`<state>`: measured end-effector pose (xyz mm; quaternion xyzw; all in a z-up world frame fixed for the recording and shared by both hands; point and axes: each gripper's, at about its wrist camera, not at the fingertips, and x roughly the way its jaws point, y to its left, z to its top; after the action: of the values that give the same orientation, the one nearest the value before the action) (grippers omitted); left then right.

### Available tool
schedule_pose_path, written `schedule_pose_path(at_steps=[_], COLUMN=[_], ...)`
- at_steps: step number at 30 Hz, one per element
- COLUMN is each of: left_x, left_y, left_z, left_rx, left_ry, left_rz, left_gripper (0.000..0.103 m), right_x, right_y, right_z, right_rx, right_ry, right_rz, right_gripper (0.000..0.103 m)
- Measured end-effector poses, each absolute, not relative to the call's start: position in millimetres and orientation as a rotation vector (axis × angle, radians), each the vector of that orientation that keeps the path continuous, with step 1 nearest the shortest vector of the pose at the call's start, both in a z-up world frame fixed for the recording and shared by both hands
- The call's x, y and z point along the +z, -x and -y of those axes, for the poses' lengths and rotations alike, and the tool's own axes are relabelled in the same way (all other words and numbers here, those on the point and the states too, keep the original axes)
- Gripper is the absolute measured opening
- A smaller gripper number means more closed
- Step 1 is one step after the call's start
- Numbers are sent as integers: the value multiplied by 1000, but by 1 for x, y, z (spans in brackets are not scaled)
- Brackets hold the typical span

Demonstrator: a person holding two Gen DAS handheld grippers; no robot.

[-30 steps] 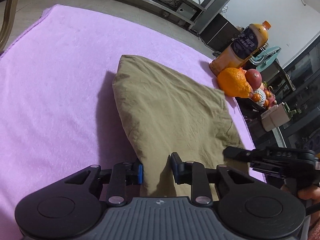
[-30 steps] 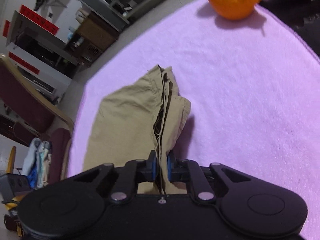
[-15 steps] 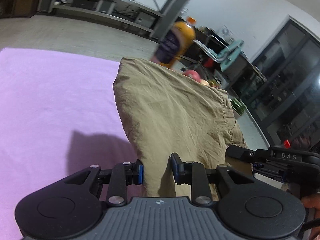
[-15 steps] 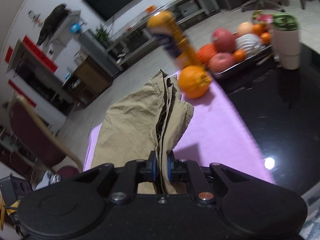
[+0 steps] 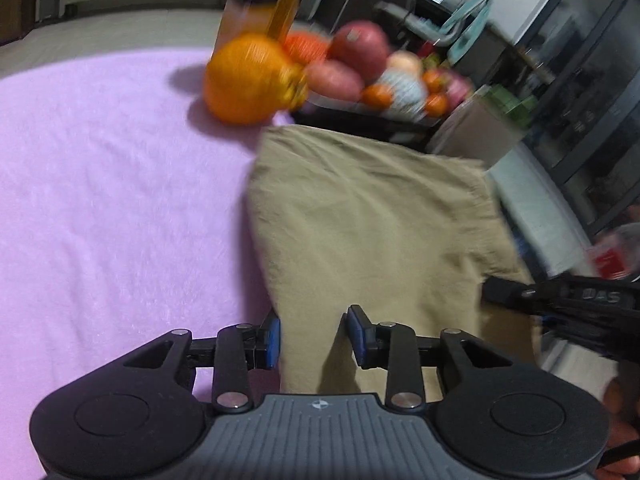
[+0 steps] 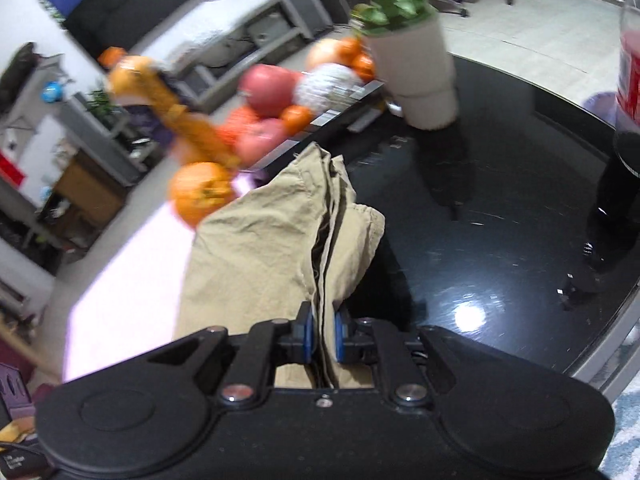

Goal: Fold clothes

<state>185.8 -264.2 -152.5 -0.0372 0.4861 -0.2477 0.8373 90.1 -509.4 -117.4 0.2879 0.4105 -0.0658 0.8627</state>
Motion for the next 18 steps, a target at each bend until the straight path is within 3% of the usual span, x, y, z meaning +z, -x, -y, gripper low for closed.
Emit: schedule_pose_path(at_steps=[3,5,7,9,12,13,15,18], left_x=[-159,-151,-136,-119,-104,-102,-108,-131], left_y=[-194,-190,-175,-156,-127,-119,-107,-100], left_z=[260,253,244,231,224,224,232,249], left_rx=[-519,-531,-548,-580,-645,-665,-701,-706], left_ry=[105,106,87,79,48,35,-11,-66], left_rz=[-1020,-1022,-999,-951,-882,-867,-870,-921], left_gripper=[50,42,39,38,36,34,25,20], right_x=[-150,-161,-152,-139,-118,-116,-111,-134], right_y=[-102,-104,-95,-84,-67,-63,-56,-69], right_z=[514,518,524,529,526,524,518,504], right_rx=[-209,-200,-181,-157,-97,-65,-2,36], right_ry=[-574,-586,-626,-651,-625,-608,-572,-491], right_rz=[-921,-961,-939,-905,-854,-850,-846,-1007], right_gripper=[24,31,35,47,49,46,6,5])
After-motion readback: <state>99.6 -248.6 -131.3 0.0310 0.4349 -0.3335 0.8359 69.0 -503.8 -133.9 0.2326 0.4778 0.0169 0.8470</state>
